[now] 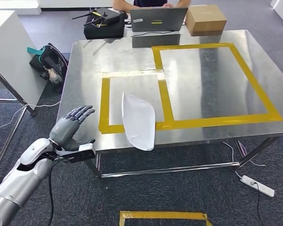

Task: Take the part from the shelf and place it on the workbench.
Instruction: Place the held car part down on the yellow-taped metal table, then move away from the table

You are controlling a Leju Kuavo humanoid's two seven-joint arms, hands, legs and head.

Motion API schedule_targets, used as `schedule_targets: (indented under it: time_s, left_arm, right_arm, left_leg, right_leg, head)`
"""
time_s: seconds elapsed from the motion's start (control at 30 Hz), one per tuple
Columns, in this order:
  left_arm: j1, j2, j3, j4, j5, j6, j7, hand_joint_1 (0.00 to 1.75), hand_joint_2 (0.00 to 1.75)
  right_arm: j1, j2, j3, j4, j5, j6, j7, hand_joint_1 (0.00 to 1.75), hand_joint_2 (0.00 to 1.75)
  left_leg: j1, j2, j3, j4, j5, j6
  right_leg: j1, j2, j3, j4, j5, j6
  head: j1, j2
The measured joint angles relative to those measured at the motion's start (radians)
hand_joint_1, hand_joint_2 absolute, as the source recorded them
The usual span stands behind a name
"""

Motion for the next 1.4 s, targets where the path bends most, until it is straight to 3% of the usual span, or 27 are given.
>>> schedule_targets:
  time_s: [0.07,0.1,0.13,0.2,0.23,0.27,0.33,0.4,0.47,0.5,0.57,0.6,0.67,0.73,0.77,0.8,0.87,0.93,1.0,1.07,1.1,1.17,1.23,1.27,1.3,1.33,1.4]
  left_arm:
    - [0.008,0.013,0.009,0.0,-0.002,-0.002,0.0,0.0,0.0]
    - [0.014,0.021,0.013,0.0,-0.003,-0.003,0.0,0.0,0.0]
    - [0.02,0.03,0.018,0.0,-0.004,-0.004,0.0,0.0,0.0]
    - [0.031,0.043,0.029,0.0,-0.005,-0.004,0.0,0.0,0.0]
    - [0.036,0.049,0.034,0.0,-0.005,-0.004,-0.001,0.0,0.0]
    - [0.043,0.054,0.038,0.0,-0.005,-0.004,-0.002,0.0,0.0]
    - [0.054,0.065,0.046,-0.001,-0.005,-0.003,-0.004,0.0,0.0]
    - [0.059,0.076,0.058,-0.003,-0.005,-0.001,-0.007,0.0,0.0]
    - [0.062,0.085,0.071,-0.008,-0.003,0.002,-0.008,0.0,0.0]
    - [0.065,0.088,0.076,-0.01,-0.002,0.002,-0.009,0.0,0.0]
    - [0.077,0.094,0.084,-0.012,0.0,0.003,-0.009,0.0,0.0]
    - [0.086,0.097,0.087,-0.013,0.001,0.003,-0.009,0.0,0.0]
    - [0.102,0.106,0.095,-0.017,0.002,0.003,-0.01,0.0,0.0]
    - [0.118,0.117,0.109,-0.023,0.002,0.003,-0.01,0.0,0.0]
    - [0.126,0.123,0.118,-0.025,0.002,0.003,-0.011,0.0,0.0]
    - [0.134,0.129,0.125,-0.027,0.0,0.003,-0.011,0.0,0.0]
    - [0.153,0.142,0.138,-0.033,-0.002,0.003,-0.011,0.0,0.0]
    - [0.178,0.161,0.157,-0.046,-0.003,0.002,-0.011,0.0,0.0]
    - [0.2,0.181,0.182,-0.058,-0.001,0.002,-0.011,0.0,0.0]
    - [0.218,0.196,0.204,-0.064,0.001,0.002,-0.006,0.0,0.0]
    - [0.23,0.204,0.214,-0.065,0.002,0.0,0.003,0.0,0.0]
    - [0.261,0.221,0.236,-0.067,0.002,-0.009,0.042,0.0,0.0]
    - [0.292,0.232,0.265,-0.067,-0.003,-0.023,0.092,0.0,0.0]
    - [0.307,0.236,0.28,-0.066,-0.005,-0.029,0.111,0.0,0.0]
    - [0.322,0.238,0.295,-0.063,-0.008,-0.032,0.124,0.0,0.0]
    - [0.337,0.24,0.31,-0.06,-0.01,-0.035,0.133,0.0,0.0]
    - [0.363,0.24,0.34,-0.049,-0.013,-0.034,0.141,0.0,0.0]
  right_arm:
    - [0.001,0.0,0.0,0.0,0.001,0.001,0.001,0.0,0.0]
    - [0.001,0.0,0.0,0.001,0.001,0.002,0.002,0.0,0.0]
    - [0.001,0.0,0.0,0.001,0.002,0.002,0.003,0.0,0.0]
    - [0.002,0.0,0.0,0.001,0.002,0.002,0.004,0.0,0.0]
    - [0.002,-0.001,0.0,0.001,0.002,0.002,0.004,0.0,0.0]
    - [0.002,-0.001,0.0,0.001,0.002,0.002,0.005,0.0,0.0]
    - [0.002,-0.001,0.0,0.001,0.002,0.003,0.005,0.0,0.0]
    - [0.002,-0.001,0.0,0.001,0.001,0.003,0.004,0.0,0.0]
    - [0.001,-0.001,0.0,0.001,0.001,0.003,0.003,0.0,0.0]
    - [0.001,-0.001,0.0,0.001,0.001,0.002,0.002,0.0,0.0]
    - [0.004,-0.003,0.0,0.001,0.001,0.002,0.002,0.0,0.0]
    - [0.006,-0.004,0.0,0.001,0.001,0.002,0.001,0.0,0.0]
    - [0.012,-0.005,0.0,0.001,0.002,0.002,0.001,0.0,0.0]
    - [0.012,-0.005,0.0,0.001,0.003,0.002,0.001,0.0,0.0]
    - [0.011,-0.005,0.0,0.001,0.003,0.002,0.0,0.0,0.0]
    - [0.011,-0.006,0.0,0.001,0.003,0.002,0.0,0.0,0.0]
    - [0.01,-0.006,0.0,0.001,0.003,0.002,0.0,0.0,0.0]
    - [0.007,-0.007,0.0,0.001,0.002,0.002,0.0,0.0,0.0]
    - [0.004,-0.009,0.0,0.001,0.0,0.002,-0.001,0.0,0.0]
    - [0.004,-0.009,0.0,0.001,-0.002,0.002,-0.001,0.0,0.0]
    - [0.005,-0.009,-0.001,0.001,-0.003,0.002,0.0,0.0,0.0]
    - [0.005,-0.009,-0.001,0.002,-0.006,0.002,0.001,0.0,0.0]
    - [0.006,-0.009,-0.001,0.002,-0.009,0.002,0.002,0.0,0.0]
    - [0.008,-0.009,-0.001,0.002,-0.011,0.002,0.002,0.0,0.0]
    - [0.009,-0.009,-0.001,0.002,-0.012,0.002,0.002,0.0,0.0]
    - [0.009,-0.009,-0.001,0.002,-0.013,0.002,0.002,0.0,0.0]
    - [0.009,-0.008,-0.002,0.002,-0.015,0.002,0.002,0.0,0.0]
  left_leg:
    - [0.002,0.0,-0.006,0.001,0.007,-0.011]
    - [0.003,0.0,-0.014,0.013,-0.011,-0.016]
    - [0.004,0.0,-0.026,0.041,-0.046,-0.022]
    - [0.006,0.001,-0.064,0.159,-0.147,-0.031]
    - [0.007,0.001,-0.079,0.226,-0.183,-0.034]
    - [0.008,0.001,-0.085,0.277,-0.196,-0.036]
    - [0.009,0.001,-0.053,0.283,-0.159,-0.037]
    - [0.011,0.001,0.044,0.166,-0.119,-0.036]
    - [0.011,0.0,0.137,0.03,-0.131,-0.027]
    - [0.009,0.0,0.158,-0.006,-0.141,-0.02]
    - [0.007,0.001,0.149,-0.018,-0.134,-0.004]
    - [0.008,0.002,0.141,-0.017,-0.125,0.004]
    - [0.009,0.004,0.119,-0.018,-0.102,0.018]
    - [0.007,0.005,0.09,-0.017,-0.079,0.024]
    - [0.005,0.005,0.075,-0.017,-0.067,0.025]
    - [0.002,0.005,0.06,-0.016,-0.055,0.025]
    - [-0.002,0.005,0.033,-0.015,-0.034,0.024]
    - [-0.005,0.005,0.016,-0.014,-0.016,0.018]
    - [-0.006,0.007,0.009,-0.014,0.002,0.009]
    - [-0.004,0.007,0.005,-0.015,0.017,-0.001]
    - [-0.002,0.007,0.0,-0.01,0.008,-0.007]
    - [0.001,0.006,-0.023,0.046,-0.067,-0.02]
    - [0.004,0.005,-0.055,0.171,-0.175,-0.031]
    - [0.005,0.005,-0.066,0.233,-0.2,-0.034]
    - [0.006,0.005,-0.066,0.276,-0.199,-0.037]
    - [0.007,0.005,-0.052,0.287,-0.175,-0.038]
    - [0.012,0.006,0.027,0.208,-0.118,-0.041]
  right_leg:
    - [0.0,-0.001,-0.017,-0.002,0.013,-0.016]
    - [-0.002,-0.002,-0.026,-0.003,0.022,-0.026]
    - [-0.004,-0.003,-0.037,-0.004,0.033,-0.035]
    - [-0.005,-0.004,-0.061,-0.004,0.055,-0.044]
    - [-0.005,-0.005,-0.075,-0.004,0.066,-0.044]
    - [-0.005,-0.006,-0.09,-0.003,0.077,-0.044]
    - [-0.006,-0.007,-0.117,-0.002,0.098,-0.04]
    - [-0.005,-0.007,-0.139,-0.001,0.118,-0.033]
    - [-0.001,-0.006,-0.152,0.001,0.137,-0.023]
    - [0.0,-0.007,-0.155,0.0,0.146,-0.017]
    - [-0.001,-0.006,-0.161,-0.006,0.164,-0.005]
    - [-0.003,-0.006,-0.168,0.0,0.153,0.0]
    - [-0.004,-0.006,-0.195,0.068,0.074,0.008]
    - [-0.004,-0.006,-0.227,0.203,-0.027,0.012]
    - [-0.003,-0.006,-0.234,0.262,-0.05,0.012]
    - [-0.002,-0.006,-0.227,0.295,-0.049,0.01]
    - [0.002,-0.006,-0.162,0.254,-0.001,0.0]
    - [0.008,-0.004,-0.04,0.099,0.012,-0.015]
    - [0.014,-0.002,0.036,-0.015,-0.011,-0.023]
    - [0.015,-0.002,0.033,-0.033,-0.008,-0.031]
    - [0.014,-0.004,0.022,-0.033,0.001,-0.039]
    - [0.01,-0.006,0.002,-0.035,0.025,-0.054]
    - [0.01,-0.006,-0.026,-0.033,0.051,-0.059]
    - [0.01,-0.006,-0.044,-0.032,0.064,-0.059]
    - [0.01,-0.006,-0.062,-0.03,0.076,-0.058]
    - [0.01,-0.007,-0.079,-0.027,0.088,-0.056]
    - [0.01,-0.007,-0.109,-0.021,0.108,-0.051]
  head:
    - [0.0,0.0]
    - [-0.002,0.0]
    - [-0.005,0.0]
    - [-0.01,0.0]
    - [-0.01,0.0]
    - [-0.01,0.0]
    - [-0.01,0.0]
    - [-0.011,0.0]
    - [-0.01,0.0]
    - [-0.01,0.0]
    - [-0.01,0.0]
    - [-0.01,0.0]
    - [-0.007,0.0]
    - [-0.004,0.0]
    - [-0.003,0.0]
    - [-0.002,0.0]
    - [-0.002,0.0]
    - [-0.003,0.0]
    - [-0.004,0.0]
    - [-0.004,0.0]
    - [-0.004,0.0]
    - [-0.009,0.0]
    - [-0.013,0.0]
    - [-0.014,0.0]
    - [-0.015,0.0]
    - [-0.015,0.0]
    - [-0.016,0.0]
